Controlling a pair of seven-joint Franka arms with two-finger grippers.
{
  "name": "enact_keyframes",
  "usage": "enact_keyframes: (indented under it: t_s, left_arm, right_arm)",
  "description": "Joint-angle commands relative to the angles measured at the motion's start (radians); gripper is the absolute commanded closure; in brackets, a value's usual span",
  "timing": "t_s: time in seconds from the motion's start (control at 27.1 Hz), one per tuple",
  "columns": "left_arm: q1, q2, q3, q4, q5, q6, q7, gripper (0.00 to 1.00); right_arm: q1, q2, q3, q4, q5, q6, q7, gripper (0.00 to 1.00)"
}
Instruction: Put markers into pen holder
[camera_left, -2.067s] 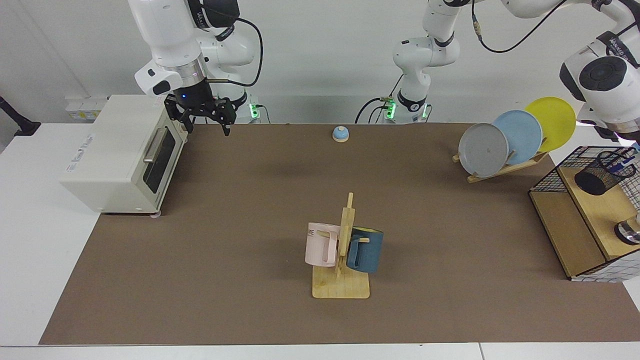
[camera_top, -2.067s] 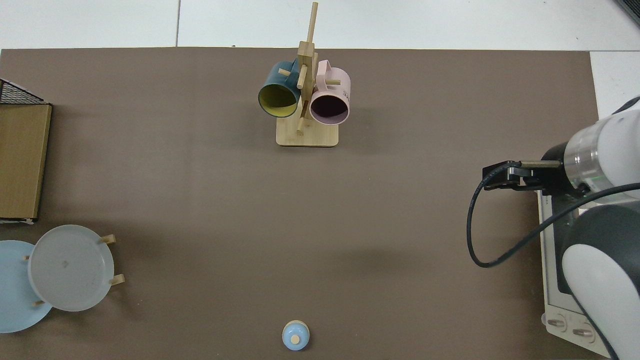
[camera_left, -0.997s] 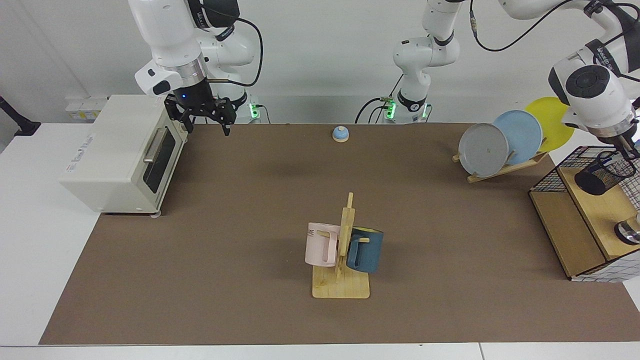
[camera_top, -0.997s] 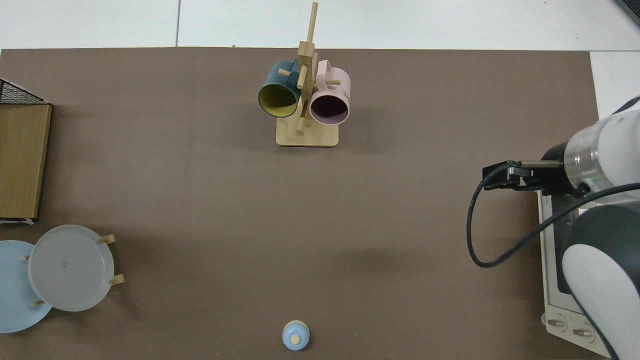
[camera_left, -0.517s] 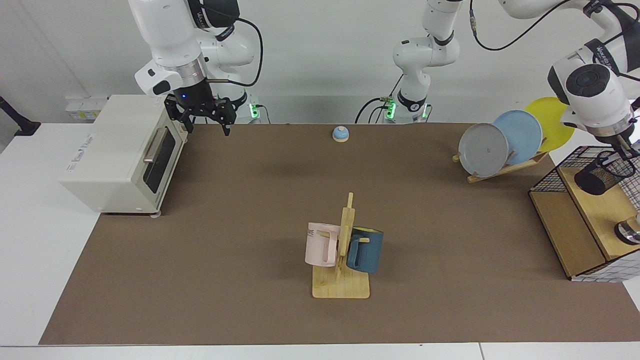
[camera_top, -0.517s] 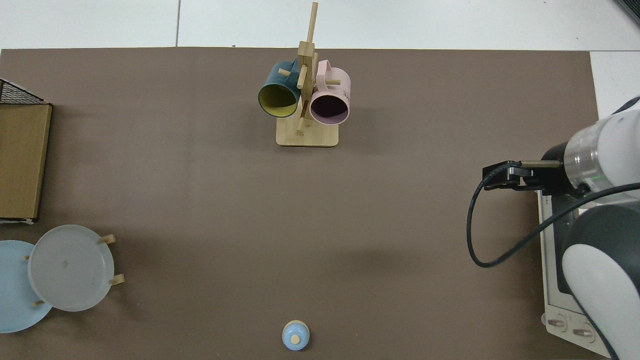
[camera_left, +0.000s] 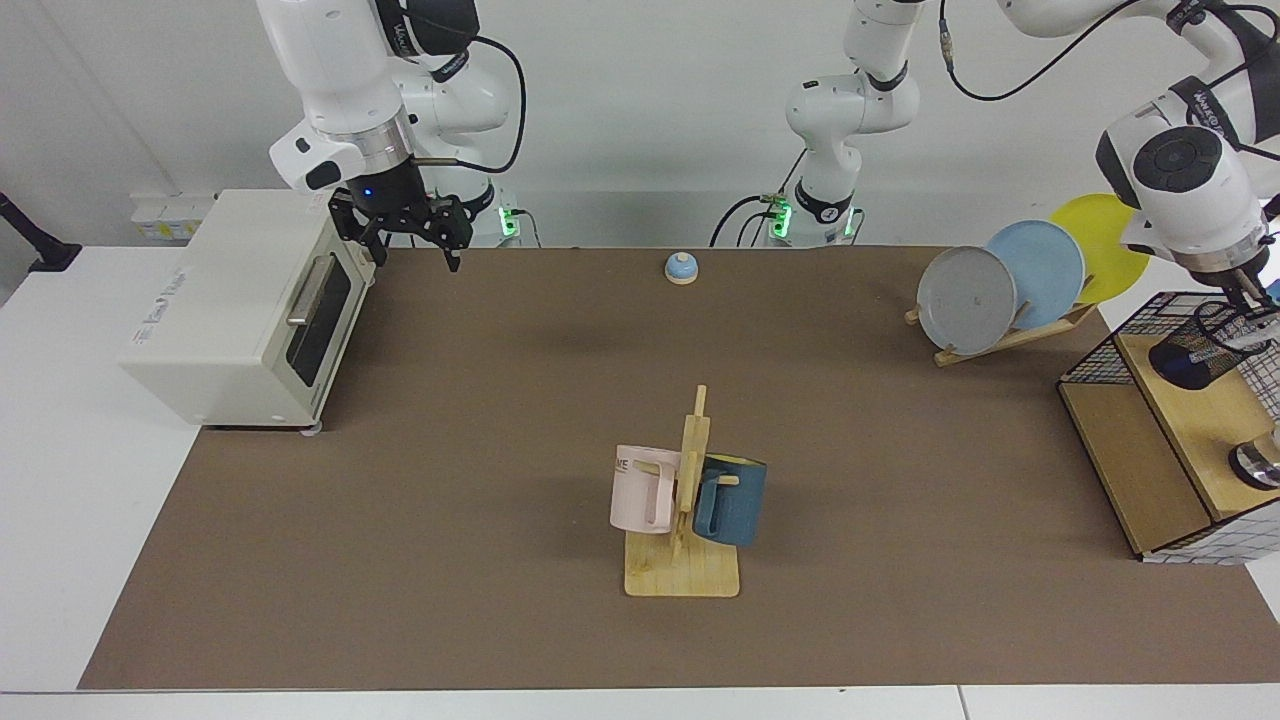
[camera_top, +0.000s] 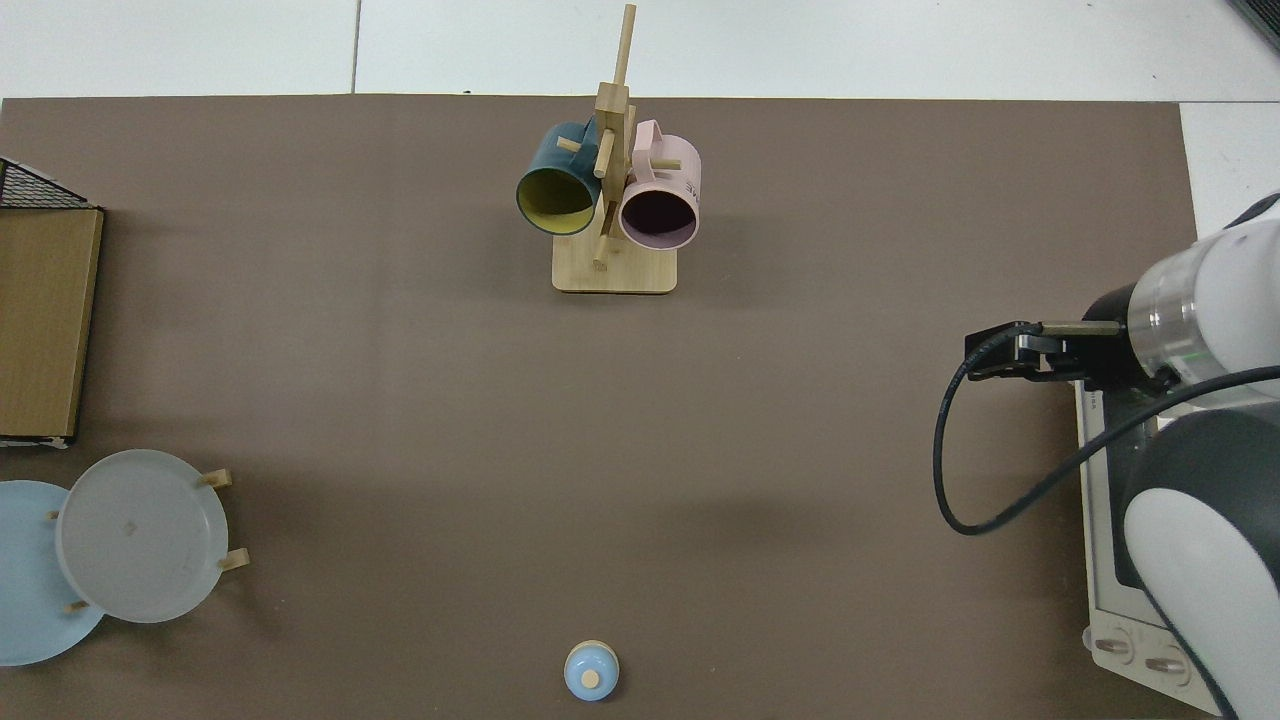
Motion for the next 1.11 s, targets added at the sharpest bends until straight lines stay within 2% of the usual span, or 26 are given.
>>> enact_keyframes:
  t_s: [0.0, 0.07, 0.15, 0.33, 0.55, 0.74, 0.92, 1.07]
  left_arm:
    - [0.014, -0.023, -0.016, 0.021, -0.011, 0.008, 0.003, 0.36]
    - [0.011, -0.028, -0.022, 0.042, -0.012, -0.006, 0.011, 0.3]
    - [0.004, -0.035, -0.025, 0.076, -0.03, -0.029, 0.024, 0.17]
    - [-0.004, -0.054, -0.028, 0.165, -0.21, -0.112, 0.092, 0.0]
    - [-0.016, -0.069, -0.045, 0.272, -0.403, -0.25, 0.081, 0.0]
    - [-0.033, -0.086, -0.085, 0.292, -0.464, -0.31, 0.035, 0.0]
    - [-0.076, -0.106, -0.091, 0.297, -0.648, -0.434, -0.291, 0.0]
    - [-0.116, -0.135, -0.097, 0.288, -0.71, -0.527, -0.523, 0.0]
  right_arm:
    - [-0.019, -0.004, 0.011, -0.01, 0.005, 0.019, -0.031, 0.0]
    - [-0.019, -0.004, 0.011, -0.01, 0.005, 0.019, -0.031, 0.0]
    - [-0.019, -0.004, 0.011, -0.01, 0.005, 0.019, -0.031, 0.0]
    - [-0.019, -0.004, 0.011, -0.01, 0.005, 0.019, -0.031, 0.0]
    - [-0.019, -0.004, 0.011, -0.01, 0.005, 0.019, -0.031, 0.0]
    - [-0.019, -0.004, 0.011, -0.01, 0.005, 0.019, -0.031, 0.0]
    - [-0.019, -0.004, 0.011, -0.01, 0.005, 0.019, -0.031, 0.0]
    - [-0.019, -0.004, 0.011, -0.01, 0.005, 0.019, -0.031, 0.0]
